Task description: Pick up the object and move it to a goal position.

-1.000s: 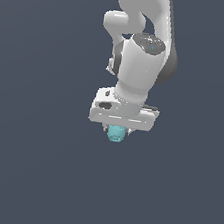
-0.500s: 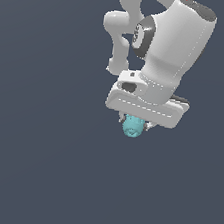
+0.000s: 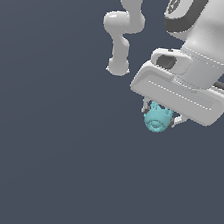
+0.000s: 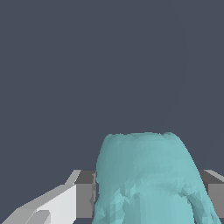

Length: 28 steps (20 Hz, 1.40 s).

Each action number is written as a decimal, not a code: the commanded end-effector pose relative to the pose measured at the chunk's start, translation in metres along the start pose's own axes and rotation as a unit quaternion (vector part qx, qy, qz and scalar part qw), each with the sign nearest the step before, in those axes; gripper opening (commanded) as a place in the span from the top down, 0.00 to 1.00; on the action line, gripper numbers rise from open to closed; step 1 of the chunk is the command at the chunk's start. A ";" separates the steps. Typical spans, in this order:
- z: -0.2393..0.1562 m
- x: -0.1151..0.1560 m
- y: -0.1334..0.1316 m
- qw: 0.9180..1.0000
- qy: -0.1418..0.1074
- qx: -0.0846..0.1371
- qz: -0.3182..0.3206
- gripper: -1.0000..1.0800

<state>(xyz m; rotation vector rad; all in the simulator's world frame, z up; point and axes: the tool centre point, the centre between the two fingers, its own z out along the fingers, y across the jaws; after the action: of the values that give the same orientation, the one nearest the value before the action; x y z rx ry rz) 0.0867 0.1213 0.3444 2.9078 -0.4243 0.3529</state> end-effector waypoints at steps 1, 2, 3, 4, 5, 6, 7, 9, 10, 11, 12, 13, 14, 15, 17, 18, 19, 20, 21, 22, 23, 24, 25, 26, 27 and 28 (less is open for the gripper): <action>-0.017 0.004 -0.010 1.000 0.005 -0.007 0.020 1.00; -0.023 0.006 -0.014 1.000 0.007 -0.009 0.026 1.00; -0.029 0.007 -0.017 0.999 0.008 -0.012 0.033 1.00; -0.034 0.009 -0.021 0.999 0.010 -0.014 0.039 1.00; -0.039 0.010 -0.024 0.999 0.012 -0.016 0.045 1.00; -0.044 0.012 -0.027 0.998 0.013 -0.018 0.050 1.00; -0.049 0.013 -0.030 0.998 0.014 -0.020 0.056 1.00; -0.057 0.016 -0.035 0.997 0.017 -0.023 0.065 1.00; -0.061 0.017 -0.038 0.997 0.018 -0.025 0.069 1.00; -0.064 0.019 -0.040 0.997 0.019 -0.026 0.073 1.00; -0.067 0.020 -0.042 0.996 0.020 -0.028 0.077 1.00; -0.070 0.021 -0.044 0.996 0.020 -0.029 0.080 1.00; -0.072 0.022 -0.045 0.996 0.021 -0.030 0.083 1.00; -0.074 0.022 -0.047 0.996 0.022 -0.031 0.085 1.00; -0.078 0.024 -0.049 0.995 0.023 -0.032 0.089 1.00; -0.080 0.025 -0.050 0.995 0.023 -0.033 0.091 1.00; -0.081 0.025 -0.051 0.995 0.023 -0.034 0.093 1.00; -0.082 0.026 -0.052 0.995 0.024 -0.034 0.094 1.00; -0.083 0.026 -0.053 0.995 0.024 -0.035 0.095 1.00; -0.084 0.027 -0.053 0.994 0.024 -0.035 0.096 1.00; -0.085 0.027 -0.054 0.994 0.024 -0.035 0.097 1.00; -0.085 0.027 -0.054 0.994 0.025 -0.035 0.097 1.00; -0.086 0.028 -0.054 0.994 0.025 -0.036 0.098 1.00; -0.086 0.028 -0.055 0.994 0.025 -0.036 0.098 1.00; -0.086 0.028 -0.055 0.994 0.025 -0.036 0.098 1.00; -0.086 0.028 -0.055 0.994 0.025 -0.036 0.098 1.00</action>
<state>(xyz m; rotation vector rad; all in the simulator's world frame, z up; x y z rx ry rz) 0.1113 0.1837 0.4255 2.7884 -0.7013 0.4272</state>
